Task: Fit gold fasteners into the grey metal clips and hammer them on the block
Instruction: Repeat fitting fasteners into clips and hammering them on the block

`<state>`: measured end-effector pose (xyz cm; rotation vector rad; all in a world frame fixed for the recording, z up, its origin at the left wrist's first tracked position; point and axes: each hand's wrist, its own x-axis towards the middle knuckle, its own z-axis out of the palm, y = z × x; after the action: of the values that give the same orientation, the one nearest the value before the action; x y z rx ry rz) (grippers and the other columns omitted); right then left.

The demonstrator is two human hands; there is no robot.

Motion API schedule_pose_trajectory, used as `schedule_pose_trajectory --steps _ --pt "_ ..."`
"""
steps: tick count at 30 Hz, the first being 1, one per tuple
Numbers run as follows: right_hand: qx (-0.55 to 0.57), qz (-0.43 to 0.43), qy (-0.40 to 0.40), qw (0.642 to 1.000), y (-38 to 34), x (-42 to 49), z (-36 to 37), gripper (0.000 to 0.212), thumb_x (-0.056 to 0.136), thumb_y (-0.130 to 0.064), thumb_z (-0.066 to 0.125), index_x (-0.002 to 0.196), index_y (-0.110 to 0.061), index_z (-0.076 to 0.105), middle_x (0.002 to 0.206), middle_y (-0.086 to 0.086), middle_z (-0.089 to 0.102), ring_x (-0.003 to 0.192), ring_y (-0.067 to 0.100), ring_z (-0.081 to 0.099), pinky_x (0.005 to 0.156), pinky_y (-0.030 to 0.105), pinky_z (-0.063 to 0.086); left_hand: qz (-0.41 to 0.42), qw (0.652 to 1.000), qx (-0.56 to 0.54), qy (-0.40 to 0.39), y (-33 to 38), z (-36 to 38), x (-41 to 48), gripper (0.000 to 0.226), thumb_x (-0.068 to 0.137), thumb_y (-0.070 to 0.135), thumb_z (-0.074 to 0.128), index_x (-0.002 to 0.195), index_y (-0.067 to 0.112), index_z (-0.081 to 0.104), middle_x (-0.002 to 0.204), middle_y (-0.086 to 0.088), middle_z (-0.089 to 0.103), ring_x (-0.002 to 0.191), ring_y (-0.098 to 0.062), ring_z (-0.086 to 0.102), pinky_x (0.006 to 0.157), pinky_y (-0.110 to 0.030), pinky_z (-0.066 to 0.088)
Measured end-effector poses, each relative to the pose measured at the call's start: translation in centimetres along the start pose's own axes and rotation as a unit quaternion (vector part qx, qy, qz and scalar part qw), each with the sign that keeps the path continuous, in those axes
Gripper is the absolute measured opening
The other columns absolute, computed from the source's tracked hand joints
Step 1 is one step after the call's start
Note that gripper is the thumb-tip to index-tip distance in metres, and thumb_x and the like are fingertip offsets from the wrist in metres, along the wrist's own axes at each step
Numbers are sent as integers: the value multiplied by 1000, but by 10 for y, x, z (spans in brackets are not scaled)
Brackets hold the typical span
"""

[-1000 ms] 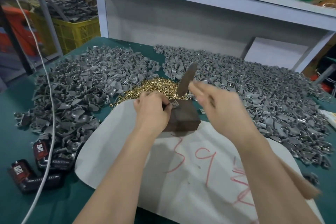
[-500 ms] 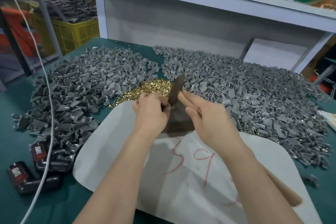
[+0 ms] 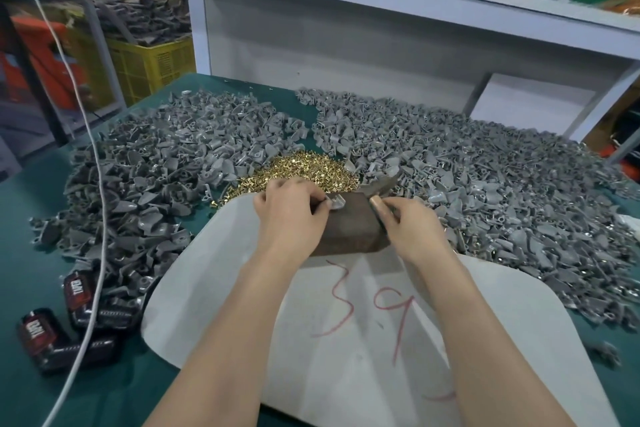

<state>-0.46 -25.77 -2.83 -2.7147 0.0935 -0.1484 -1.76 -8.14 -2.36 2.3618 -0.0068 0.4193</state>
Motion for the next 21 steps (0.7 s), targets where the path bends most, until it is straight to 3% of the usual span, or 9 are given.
schedule_pose_trajectory --steps 3,7,9,11,13,15,16,18,21 --pt "49 -58 73 994 -10 -3 -9 33 95 -34 52 125 -25 60 107 4 57 99 22 56 89 32 43 14 1000 -18 8 2 1 -1 11 90 31 60 80 37 57 101 17 56 113 -18 37 79 -28 13" --pt "181 -152 -48 971 -40 0 -21 12 90 -26 61 92 -36 67 85 -18 66 79 -1 61 76 23 53 38 999 -29 17 4 2 -1 10 91 31 59 96 31 67 113 13 58 116 -17 38 85 -26 18" --pt "194 -131 22 972 -47 11 -26 14 91 -23 60 85 -35 65 86 -16 67 78 -2 60 75 18 51 33 997 -57 47 3 0 0 19 91 29 58 107 27 67 121 10 58 119 -18 41 99 -33 27" --pt "258 -14 162 952 -47 31 -38 18 94 -27 55 110 -25 62 106 -8 66 90 1 60 79 11 46 -6 985 -136 103 2 -6 2 22 92 25 58 112 22 66 123 5 56 120 -17 44 105 -38 31" --pt "274 81 194 939 -47 47 -45 55 96 -32 51 145 -21 31 128 1 55 109 17 58 92 28 48 -59 958 -223 171 0 -12 3 18 92 19 56 108 22 64 119 4 55 118 -15 47 105 -36 33" --pt "208 72 128 967 -59 53 -35 75 95 -32 51 152 -26 3 117 0 50 86 15 59 72 29 53 -116 920 -301 223 -3 -17 5 16 93 14 53 105 24 59 111 9 50 111 -11 48 101 -28 35" --pt "167 24 97 981 -70 51 -26 74 95 -30 53 152 -26 5 112 -4 49 73 7 52 61 19 47 -146 895 -347 240 -6 -18 7 17 93 12 52 105 24 56 111 9 49 108 -10 49 98 -25 38" --pt "103 -88 40 990 -97 45 -3 59 94 -26 55 147 -23 29 123 -7 54 70 -1 48 68 13 44 -199 837 -432 271 -11 -21 11 20 94 8 48 102 25 54 118 0 52 105 -13 52 86 -16 43" --pt "61 -215 -68 972 -140 39 30 37 93 -20 57 129 -22 57 128 1 60 106 16 58 97 30 42 -244 759 -495 346 -20 -26 16 20 95 5 43 103 21 51 120 -7 52 85 -2 55 67 -5 42"
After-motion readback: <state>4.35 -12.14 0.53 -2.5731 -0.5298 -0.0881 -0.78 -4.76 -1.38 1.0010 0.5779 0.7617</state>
